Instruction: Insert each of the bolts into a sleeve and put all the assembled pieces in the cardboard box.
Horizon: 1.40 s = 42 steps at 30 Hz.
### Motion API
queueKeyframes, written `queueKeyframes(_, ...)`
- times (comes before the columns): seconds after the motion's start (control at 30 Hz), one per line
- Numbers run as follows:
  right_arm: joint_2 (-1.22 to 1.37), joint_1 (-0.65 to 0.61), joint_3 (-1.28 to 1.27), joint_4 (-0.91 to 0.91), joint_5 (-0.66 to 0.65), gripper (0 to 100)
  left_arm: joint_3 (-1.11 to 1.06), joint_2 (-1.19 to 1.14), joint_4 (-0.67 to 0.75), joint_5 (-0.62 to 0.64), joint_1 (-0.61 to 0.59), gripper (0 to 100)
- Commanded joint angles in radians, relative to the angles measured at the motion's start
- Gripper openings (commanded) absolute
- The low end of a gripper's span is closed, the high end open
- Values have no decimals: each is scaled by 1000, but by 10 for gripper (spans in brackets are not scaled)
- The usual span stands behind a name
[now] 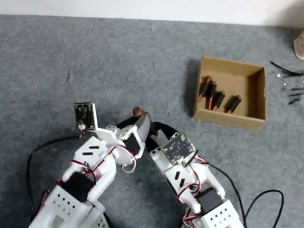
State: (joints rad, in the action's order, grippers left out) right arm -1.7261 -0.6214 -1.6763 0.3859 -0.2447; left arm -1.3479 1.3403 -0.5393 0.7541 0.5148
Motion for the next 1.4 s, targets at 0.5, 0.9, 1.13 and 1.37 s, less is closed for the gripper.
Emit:
queueKeyframes(0.5,-8,50,-105,-25,-8,5,19,45,-23,133,-131,486)
queueKeyframes(0.9,-8,61,-105,-38,-8,5,-97,478,-126,173,-268,476)
queueKeyframes(1.13,-8,173,-107,-82,-3,7,-104,412,-83,89,-272,104)
queueKeyframes(1.37,-8,206,-107,-82,-3,8,-128,412,-80,-173,-387,5)
